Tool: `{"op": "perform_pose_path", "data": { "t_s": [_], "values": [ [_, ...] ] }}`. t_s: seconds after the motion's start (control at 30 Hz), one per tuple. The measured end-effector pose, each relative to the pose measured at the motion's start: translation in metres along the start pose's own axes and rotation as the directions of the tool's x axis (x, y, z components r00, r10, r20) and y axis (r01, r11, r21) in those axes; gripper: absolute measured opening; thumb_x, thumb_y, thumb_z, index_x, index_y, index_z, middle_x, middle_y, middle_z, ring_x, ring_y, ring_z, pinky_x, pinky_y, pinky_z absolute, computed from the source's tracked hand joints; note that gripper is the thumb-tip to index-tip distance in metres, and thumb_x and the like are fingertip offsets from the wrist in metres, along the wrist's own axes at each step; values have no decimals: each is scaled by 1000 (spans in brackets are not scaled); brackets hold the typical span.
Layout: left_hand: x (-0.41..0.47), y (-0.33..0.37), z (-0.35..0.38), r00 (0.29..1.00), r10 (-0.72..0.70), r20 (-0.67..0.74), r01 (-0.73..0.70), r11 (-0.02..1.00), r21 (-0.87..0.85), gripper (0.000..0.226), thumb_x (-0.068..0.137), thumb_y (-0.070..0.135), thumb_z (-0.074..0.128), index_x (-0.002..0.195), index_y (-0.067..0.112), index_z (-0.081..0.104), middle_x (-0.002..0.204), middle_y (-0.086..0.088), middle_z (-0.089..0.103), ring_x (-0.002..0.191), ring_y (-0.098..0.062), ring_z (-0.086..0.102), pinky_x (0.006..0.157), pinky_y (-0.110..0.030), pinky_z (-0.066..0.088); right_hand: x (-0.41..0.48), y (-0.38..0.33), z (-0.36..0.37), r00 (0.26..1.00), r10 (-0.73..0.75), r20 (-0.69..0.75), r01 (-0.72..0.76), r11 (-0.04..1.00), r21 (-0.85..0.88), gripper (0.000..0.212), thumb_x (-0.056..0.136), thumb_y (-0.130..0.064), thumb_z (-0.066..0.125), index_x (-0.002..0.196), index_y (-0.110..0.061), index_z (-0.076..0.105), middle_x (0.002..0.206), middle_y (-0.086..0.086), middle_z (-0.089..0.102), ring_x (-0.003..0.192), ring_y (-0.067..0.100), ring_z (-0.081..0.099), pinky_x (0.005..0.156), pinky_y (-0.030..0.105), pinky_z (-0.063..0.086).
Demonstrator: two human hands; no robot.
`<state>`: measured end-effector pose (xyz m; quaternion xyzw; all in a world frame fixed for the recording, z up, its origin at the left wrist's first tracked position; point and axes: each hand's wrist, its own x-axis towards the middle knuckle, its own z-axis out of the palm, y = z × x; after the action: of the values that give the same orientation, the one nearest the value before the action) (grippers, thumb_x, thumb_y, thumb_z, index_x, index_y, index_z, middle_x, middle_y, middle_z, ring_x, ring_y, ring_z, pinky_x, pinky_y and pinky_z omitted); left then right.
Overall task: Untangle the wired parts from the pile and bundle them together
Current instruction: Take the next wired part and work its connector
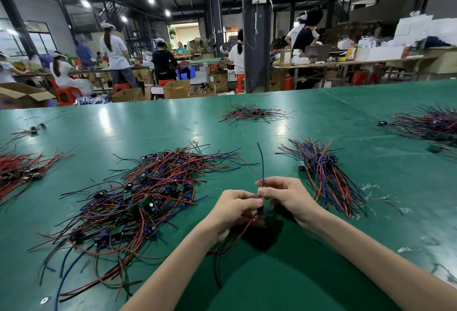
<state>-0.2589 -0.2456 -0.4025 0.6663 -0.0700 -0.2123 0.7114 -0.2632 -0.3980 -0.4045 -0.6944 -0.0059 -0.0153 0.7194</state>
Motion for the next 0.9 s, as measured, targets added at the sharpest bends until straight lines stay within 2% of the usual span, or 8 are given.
{"op": "perform_pose_path", "data": {
  "t_s": [0.1,0.17,0.3,0.67,0.8,0.9],
  "values": [
    [0,1,0,1000,-26,-2,26,999,-37,10,88,6,62,80,0,61,70,-16,60,55,-20,60,54,-32,57,-1,-2,-1,1000,10,17,-10,1000,19,16,79,4,68,88,-9,71,82,16,65,73,20,57,69,25,43],
    [0,0,0,1000,-22,-9,21,999,-48,13,89,6,61,78,1,59,65,-12,58,51,-17,59,53,-32,57,0,-2,-2,999,16,31,-17,999,36,18,79,4,68,91,-9,70,80,15,67,71,19,59,69,25,43],
    [0,-1,0,1000,-9,-7,8,998,-64,13,89,4,61,76,2,60,60,-8,53,46,-13,55,54,-33,58,0,-3,-2,997,35,63,-40,997,73,19,81,4,65,94,-9,68,75,7,72,63,10,63,58,16,44],
    [-3,0,2,999,21,-45,-25,996,-86,16,89,-1,58,75,3,64,60,-10,51,41,-9,52,52,-31,58,1,-5,-2,999,39,35,-44,990,131,12,85,3,60,95,-3,65,71,7,71,59,9,61,60,19,44],
    [-2,1,2,995,49,-84,-58,993,-104,15,86,-4,60,74,3,65,57,-5,58,43,-10,51,51,-32,58,3,-6,-4,998,61,-25,-57,990,125,11,88,-3,58,96,-2,66,69,5,71,67,16,61,67,26,44],
    [-1,2,-1,993,66,-100,-76,992,-97,10,86,-2,62,78,1,67,60,-7,60,46,-11,53,52,-32,58,3,-6,-6,998,59,-39,-55,994,93,11,89,-4,57,92,-3,68,74,7,72,71,17,61,68,27,45]
  ]
}}
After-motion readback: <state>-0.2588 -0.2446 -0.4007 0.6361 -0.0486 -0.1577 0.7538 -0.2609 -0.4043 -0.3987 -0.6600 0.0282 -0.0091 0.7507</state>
